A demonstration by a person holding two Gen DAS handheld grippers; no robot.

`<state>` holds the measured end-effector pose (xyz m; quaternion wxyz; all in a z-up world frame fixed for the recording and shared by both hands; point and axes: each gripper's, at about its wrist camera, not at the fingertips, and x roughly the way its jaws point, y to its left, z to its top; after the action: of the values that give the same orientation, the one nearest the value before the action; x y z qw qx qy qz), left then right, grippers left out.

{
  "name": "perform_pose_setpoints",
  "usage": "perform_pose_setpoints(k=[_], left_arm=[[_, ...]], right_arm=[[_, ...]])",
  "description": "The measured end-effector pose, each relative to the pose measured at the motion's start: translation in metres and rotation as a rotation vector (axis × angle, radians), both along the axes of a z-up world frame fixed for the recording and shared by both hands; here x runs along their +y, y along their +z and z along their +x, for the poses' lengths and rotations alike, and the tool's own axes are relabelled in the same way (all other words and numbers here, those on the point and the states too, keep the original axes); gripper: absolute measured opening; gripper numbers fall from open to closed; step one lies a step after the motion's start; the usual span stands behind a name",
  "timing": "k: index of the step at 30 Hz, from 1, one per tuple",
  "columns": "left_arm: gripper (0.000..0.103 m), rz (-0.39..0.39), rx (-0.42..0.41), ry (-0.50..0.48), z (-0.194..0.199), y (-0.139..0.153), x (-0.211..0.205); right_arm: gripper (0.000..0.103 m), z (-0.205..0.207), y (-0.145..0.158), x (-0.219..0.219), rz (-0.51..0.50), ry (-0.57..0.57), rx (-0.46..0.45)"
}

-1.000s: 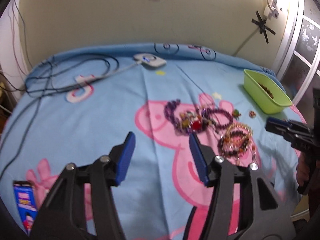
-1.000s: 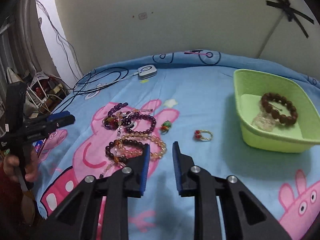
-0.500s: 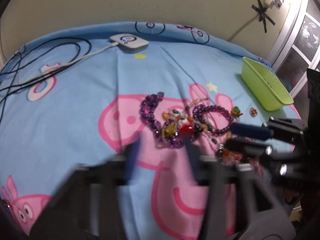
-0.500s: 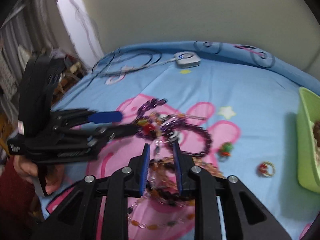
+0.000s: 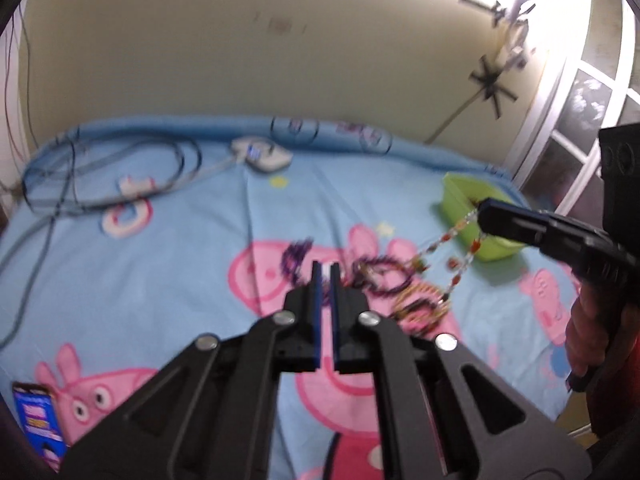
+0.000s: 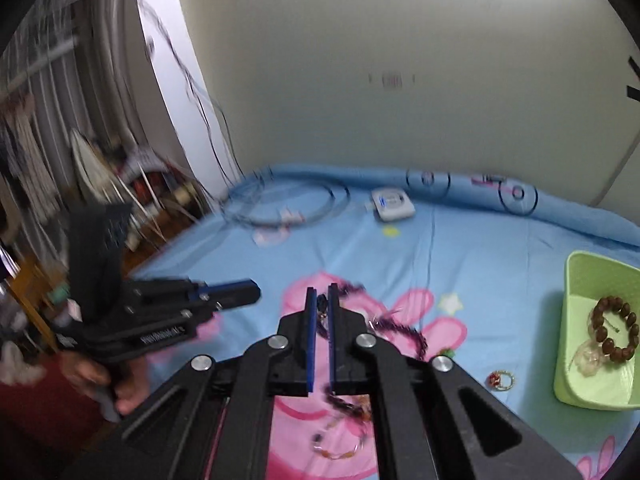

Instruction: Organize jewelry

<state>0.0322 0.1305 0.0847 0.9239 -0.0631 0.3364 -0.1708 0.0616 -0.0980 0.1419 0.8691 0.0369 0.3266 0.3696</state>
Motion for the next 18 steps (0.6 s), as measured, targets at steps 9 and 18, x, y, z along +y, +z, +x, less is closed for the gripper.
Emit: perform_pose_setpoints(k=[9,18], left_arm=[[0.064,-0.047,-0.155,-0.154,-0.036,0.044,-0.048],[0.058,-0.041,-0.191,-0.314,-0.032,0.039,-0.116]], right_arm=[[0.000,-0.017,0.075,-0.025,0.064,-0.021,-0.105],[0.000,-0.053,0.107,-0.050,0.112,-0.050,-0.180]])
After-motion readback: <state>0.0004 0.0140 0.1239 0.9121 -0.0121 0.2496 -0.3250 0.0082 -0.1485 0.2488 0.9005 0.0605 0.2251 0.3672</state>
